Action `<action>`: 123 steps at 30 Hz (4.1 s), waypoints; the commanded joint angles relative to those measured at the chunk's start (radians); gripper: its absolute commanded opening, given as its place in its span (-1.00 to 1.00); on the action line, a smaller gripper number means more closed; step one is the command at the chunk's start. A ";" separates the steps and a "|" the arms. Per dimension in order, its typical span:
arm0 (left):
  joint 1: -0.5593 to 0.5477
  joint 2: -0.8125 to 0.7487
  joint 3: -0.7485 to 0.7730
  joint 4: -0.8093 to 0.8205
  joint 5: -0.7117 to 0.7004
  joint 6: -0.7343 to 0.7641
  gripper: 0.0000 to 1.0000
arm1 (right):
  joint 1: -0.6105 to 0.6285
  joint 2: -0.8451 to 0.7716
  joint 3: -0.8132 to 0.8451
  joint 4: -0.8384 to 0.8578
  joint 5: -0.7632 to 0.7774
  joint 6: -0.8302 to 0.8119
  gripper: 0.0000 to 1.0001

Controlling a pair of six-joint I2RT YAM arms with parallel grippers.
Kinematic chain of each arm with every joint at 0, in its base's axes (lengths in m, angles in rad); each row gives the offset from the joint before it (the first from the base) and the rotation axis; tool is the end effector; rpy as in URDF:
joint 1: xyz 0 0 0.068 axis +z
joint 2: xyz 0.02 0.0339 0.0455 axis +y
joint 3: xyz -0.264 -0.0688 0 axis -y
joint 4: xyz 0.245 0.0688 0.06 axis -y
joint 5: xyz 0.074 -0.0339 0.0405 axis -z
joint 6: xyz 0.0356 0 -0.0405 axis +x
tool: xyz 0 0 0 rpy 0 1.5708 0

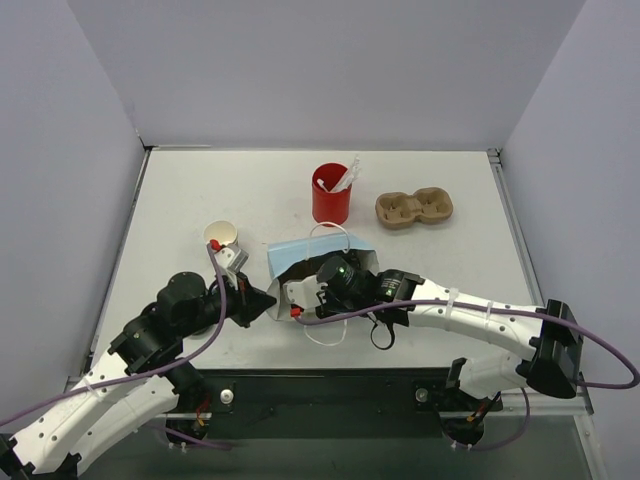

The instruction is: Pack the takeout coffee

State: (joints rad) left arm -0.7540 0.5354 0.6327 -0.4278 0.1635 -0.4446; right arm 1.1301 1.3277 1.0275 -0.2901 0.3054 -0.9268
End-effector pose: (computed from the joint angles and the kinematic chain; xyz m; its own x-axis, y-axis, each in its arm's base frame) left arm 0.0938 -0.0961 0.2963 -0.5523 -0.0635 -0.8312 0.6093 0.6497 -0.4545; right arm 0.1368 0.2649 0.2945 0.4621 -0.8083 -0.3650 -0.6438 -0.0227 -0.7649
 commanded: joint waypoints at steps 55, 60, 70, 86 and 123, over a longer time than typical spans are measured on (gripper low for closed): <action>0.048 0.121 0.085 -0.026 0.001 -0.101 -1.00 | -0.167 0.074 -0.046 0.206 -0.250 -0.198 -0.42; 0.048 0.124 0.087 -0.022 -0.002 -0.106 -1.00 | -0.173 0.073 -0.037 0.186 -0.284 -0.167 -0.41; 0.048 0.133 0.096 -0.022 -0.004 -0.120 -1.00 | -0.199 0.125 -0.030 0.186 -0.289 -0.135 -0.41; 0.048 0.140 0.105 -0.042 -0.009 -0.118 -1.00 | -0.231 0.177 -0.017 0.232 -0.276 -0.107 -0.35; 0.050 0.195 0.235 -0.147 -0.027 -0.132 -1.00 | -0.234 0.050 0.063 0.155 -0.245 0.019 0.88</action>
State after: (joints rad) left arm -0.7067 0.7242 0.8097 -0.5354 0.1169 -0.5690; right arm 0.9039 1.4418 1.0203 -0.1070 0.0463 -0.9627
